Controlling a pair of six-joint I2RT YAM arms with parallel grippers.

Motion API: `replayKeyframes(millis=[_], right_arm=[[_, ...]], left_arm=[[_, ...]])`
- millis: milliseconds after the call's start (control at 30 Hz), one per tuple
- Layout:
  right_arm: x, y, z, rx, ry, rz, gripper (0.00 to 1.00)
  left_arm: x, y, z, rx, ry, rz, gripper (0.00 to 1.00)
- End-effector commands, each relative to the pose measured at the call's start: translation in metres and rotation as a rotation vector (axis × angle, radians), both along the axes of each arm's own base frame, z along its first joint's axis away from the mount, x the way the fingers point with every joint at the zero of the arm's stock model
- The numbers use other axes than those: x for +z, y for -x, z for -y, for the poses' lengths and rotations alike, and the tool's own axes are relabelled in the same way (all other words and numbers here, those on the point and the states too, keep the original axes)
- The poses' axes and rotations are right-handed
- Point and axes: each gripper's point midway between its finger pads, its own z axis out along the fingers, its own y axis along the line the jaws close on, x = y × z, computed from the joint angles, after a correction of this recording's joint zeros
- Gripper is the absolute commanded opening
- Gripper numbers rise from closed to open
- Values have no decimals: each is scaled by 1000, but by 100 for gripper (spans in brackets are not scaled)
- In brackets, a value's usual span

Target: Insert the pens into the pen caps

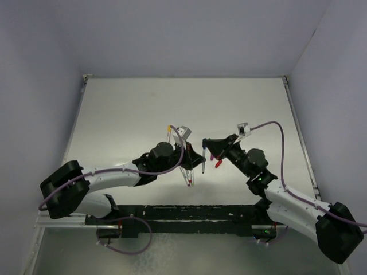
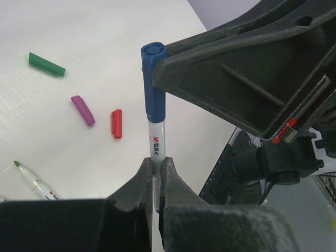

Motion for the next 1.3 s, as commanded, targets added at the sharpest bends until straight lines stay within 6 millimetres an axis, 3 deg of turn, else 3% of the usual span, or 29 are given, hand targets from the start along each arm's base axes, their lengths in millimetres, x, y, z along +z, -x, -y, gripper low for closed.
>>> replayKeyframes(millis=[0, 567, 900, 1033, 1267], right_arm=[[-40, 30, -17, 163, 116, -93, 0], [-32, 49, -36, 350, 148, -26, 0], [-48, 49, -32, 335, 195, -65, 0], [-37, 40, -32, 288, 177, -52, 0], [-1, 3, -34, 164, 198, -31, 0]], left_arm=[[127, -36, -14, 143, 341, 229, 0], [158, -52, -41, 196, 427, 258, 0], [173, -62, -51, 237, 425, 312, 0], [159, -64, -47, 229, 384, 279, 0], [103, -68, -46, 256, 256, 150, 0]])
